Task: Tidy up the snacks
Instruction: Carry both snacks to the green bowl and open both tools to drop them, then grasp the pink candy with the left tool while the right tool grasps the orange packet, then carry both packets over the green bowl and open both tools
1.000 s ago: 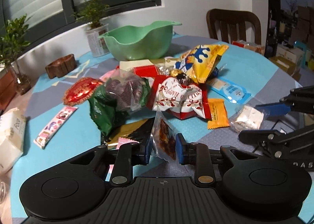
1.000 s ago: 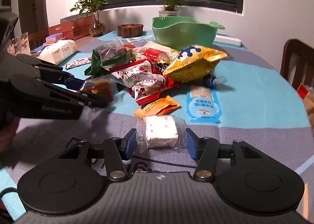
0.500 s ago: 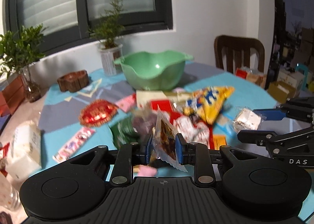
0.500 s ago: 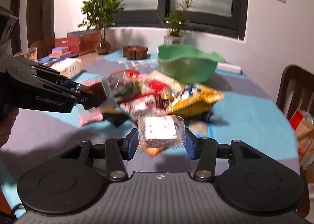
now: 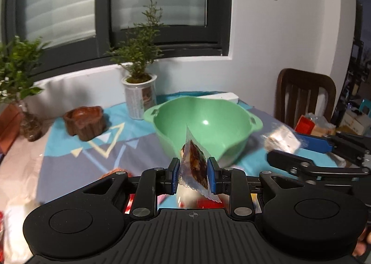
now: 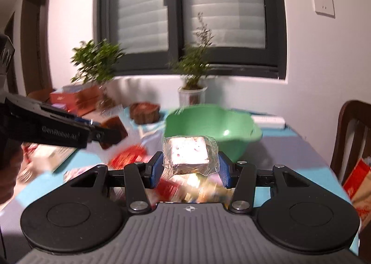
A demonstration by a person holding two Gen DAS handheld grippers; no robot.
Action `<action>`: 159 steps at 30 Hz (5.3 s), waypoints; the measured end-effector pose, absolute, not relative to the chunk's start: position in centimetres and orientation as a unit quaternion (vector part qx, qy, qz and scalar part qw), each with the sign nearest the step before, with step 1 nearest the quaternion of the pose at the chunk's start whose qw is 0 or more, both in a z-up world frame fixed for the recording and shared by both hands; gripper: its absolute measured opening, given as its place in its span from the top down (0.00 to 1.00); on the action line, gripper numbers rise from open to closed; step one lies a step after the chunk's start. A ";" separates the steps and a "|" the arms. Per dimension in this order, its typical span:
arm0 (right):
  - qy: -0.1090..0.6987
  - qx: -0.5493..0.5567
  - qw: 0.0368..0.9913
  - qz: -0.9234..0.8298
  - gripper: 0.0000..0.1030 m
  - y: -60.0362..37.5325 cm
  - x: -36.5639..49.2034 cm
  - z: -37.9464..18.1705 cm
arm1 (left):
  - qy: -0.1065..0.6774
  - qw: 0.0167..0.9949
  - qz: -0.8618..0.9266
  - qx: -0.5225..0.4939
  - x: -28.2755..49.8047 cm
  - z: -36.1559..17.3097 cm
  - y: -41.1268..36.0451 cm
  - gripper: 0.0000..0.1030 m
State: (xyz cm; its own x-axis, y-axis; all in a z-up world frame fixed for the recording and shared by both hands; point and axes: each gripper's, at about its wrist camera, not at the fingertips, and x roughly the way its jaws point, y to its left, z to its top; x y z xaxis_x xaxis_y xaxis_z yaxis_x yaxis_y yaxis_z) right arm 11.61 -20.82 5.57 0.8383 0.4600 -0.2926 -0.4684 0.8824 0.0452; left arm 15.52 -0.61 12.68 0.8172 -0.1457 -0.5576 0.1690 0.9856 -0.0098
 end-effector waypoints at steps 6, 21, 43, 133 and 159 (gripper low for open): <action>0.153 -0.014 0.964 0.216 0.46 -19.6 18.1 5.5 | 0.312 0.947 -0.079 0.008 21.5 11.5 -1.7 0.14; 0.191 -0.043 0.961 0.195 0.40 -18.0 24.3 3.1 | 0.349 0.935 -0.064 -0.009 27.1 9.2 -2.4 0.00; 0.149 -0.002 0.962 0.227 0.09 -21.2 8.5 2.7 | 0.306 0.946 -0.099 -0.042 9.4 10.7 2.4 0.00; 0.137 -0.009 0.961 0.242 0.64 -19.4 13.0 4.2 | 0.264 0.962 -0.051 0.051 15.0 10.9 -0.3 0.17; 0.167 -0.017 0.962 0.214 0.37 -17.9 22.1 2.7 | 0.299 0.953 -0.026 0.043 23.5 9.0 -1.8 0.00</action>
State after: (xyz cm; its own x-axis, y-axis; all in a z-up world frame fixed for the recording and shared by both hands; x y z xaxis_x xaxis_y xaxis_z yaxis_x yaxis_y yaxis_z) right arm 22.14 -17.87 2.72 0.8528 0.4065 -0.3279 -0.4178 0.9077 0.0388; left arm 23.46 -1.79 8.96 0.8201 -0.0235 -0.5717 0.0750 0.9949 0.0667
